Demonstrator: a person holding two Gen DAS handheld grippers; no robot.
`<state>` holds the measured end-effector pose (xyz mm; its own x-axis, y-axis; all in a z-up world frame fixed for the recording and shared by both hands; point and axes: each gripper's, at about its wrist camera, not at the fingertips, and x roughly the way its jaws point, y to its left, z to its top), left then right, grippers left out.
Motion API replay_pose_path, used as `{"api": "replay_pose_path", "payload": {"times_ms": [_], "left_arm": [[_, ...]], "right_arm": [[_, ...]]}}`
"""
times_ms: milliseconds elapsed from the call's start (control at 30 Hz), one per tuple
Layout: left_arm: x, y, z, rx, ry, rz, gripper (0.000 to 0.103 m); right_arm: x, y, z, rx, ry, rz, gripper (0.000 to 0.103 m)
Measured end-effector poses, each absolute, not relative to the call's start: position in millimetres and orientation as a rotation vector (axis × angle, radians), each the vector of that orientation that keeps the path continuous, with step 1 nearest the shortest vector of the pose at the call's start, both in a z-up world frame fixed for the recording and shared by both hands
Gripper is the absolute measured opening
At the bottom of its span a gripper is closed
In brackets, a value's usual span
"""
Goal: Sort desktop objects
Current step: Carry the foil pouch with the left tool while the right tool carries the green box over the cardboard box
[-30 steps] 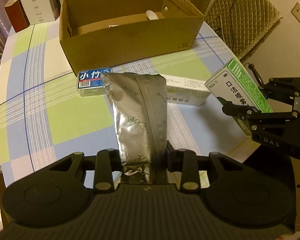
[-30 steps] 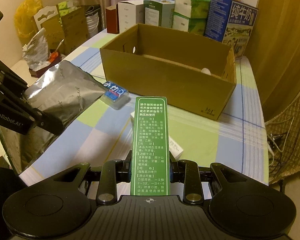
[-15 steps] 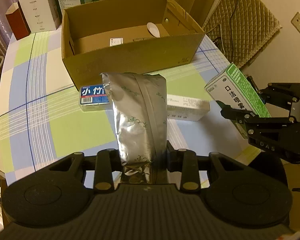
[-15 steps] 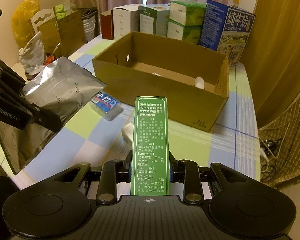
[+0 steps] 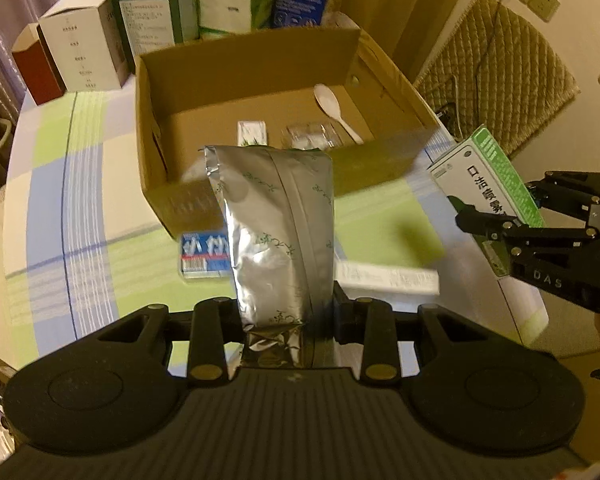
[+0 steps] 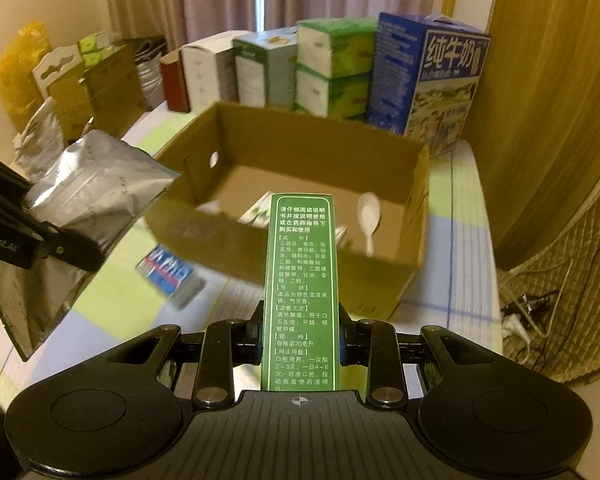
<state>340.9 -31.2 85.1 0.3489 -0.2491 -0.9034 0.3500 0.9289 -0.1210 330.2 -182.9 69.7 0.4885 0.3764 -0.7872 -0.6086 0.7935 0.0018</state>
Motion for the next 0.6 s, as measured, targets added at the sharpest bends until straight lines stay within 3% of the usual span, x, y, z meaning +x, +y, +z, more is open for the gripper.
{"api": "replay_pose_path", "payload": {"times_ms": [600], "left_arm": [[477.6, -46.8, 89.1, 0.102, 1.123, -0.358, 0.030]], "right_arm": [[448.6, -152.3, 60.6, -0.230, 0.885, 0.550, 0.028]]}}
